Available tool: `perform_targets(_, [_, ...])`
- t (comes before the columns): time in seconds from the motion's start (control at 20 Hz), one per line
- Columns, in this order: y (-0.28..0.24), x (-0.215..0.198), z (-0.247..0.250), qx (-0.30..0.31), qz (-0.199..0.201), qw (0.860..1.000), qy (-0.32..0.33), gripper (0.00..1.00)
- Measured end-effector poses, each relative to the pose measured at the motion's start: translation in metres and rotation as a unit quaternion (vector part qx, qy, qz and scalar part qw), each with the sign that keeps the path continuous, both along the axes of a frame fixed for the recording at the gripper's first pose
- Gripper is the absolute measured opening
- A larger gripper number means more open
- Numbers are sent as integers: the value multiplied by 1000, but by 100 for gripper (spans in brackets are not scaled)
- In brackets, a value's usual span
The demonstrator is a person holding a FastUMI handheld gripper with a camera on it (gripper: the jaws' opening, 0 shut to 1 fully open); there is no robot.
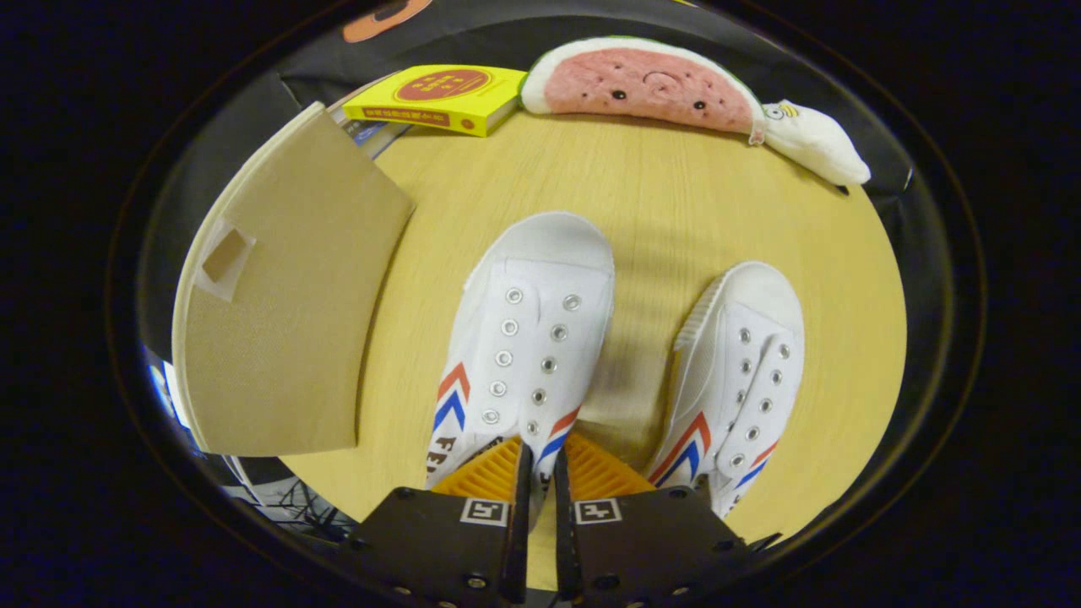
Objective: Open the storage box then place both shoes into the box .Put the left shoe in first, then the right shoe, with the right side of both shoes facing outward in a uniform manner.
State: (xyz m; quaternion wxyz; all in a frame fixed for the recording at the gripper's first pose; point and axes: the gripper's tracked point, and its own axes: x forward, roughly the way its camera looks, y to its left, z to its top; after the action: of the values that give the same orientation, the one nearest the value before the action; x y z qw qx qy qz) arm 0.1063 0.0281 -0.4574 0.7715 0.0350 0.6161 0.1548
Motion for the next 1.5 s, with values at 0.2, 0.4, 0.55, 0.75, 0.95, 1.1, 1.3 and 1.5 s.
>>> perform_targets(0.2, [-5,-1,3,72,-24,997,13,0])
perform_targets(0.4, [-5,-9,22,116,-31,993,12,0])
perform_targets(0.55, [-2,-7,48,135,-35,990,-12,0])
perform_targets(0.75, [16,-6,105,160,-26,986,-44,0])
perform_targets(0.95, [48,-9,165,178,-14,981,-74,0])
perform_targets(1.1, [79,-13,197,175,8,980,-93,0])
perform_targets(1.3, [129,-17,214,165,27,981,-99,0])
perform_targets(1.5, [183,-12,206,143,17,984,-108,0])
